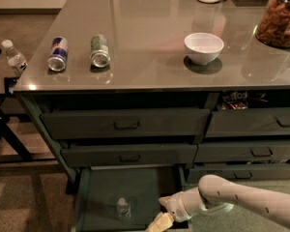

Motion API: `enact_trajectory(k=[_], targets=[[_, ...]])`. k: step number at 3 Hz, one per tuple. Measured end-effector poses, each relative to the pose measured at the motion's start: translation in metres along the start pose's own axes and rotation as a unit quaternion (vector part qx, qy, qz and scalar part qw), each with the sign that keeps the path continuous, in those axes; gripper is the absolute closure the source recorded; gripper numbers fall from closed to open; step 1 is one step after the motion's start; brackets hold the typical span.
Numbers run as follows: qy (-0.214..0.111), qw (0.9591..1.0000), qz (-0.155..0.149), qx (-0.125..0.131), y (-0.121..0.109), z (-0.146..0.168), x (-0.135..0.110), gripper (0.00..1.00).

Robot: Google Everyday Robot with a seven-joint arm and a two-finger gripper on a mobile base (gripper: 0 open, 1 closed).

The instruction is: Pick water bottle from bottom drawer and place on counter

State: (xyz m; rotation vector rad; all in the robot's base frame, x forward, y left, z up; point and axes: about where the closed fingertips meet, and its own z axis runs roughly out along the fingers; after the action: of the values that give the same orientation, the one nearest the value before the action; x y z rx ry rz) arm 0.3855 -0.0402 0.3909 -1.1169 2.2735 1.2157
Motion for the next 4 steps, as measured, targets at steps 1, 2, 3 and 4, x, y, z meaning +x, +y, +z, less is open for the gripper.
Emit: enact_trajectory(k=[1, 2, 3, 4], targets=[[-0.033, 0.9994, -0.009, 0.009, -0.022, 0.013, -0.007, 0.0], [-0.033, 0.9994, -0.009, 0.009, -0.022, 0.013, -0.007, 0.0], [-0.052, 0.9987, 0.001, -0.006, -0.028, 0.042, 0.003, 0.0], [-0.079, 0.9966, 0.007, -0.021, -0.04, 0.085, 0.012, 0.0]])
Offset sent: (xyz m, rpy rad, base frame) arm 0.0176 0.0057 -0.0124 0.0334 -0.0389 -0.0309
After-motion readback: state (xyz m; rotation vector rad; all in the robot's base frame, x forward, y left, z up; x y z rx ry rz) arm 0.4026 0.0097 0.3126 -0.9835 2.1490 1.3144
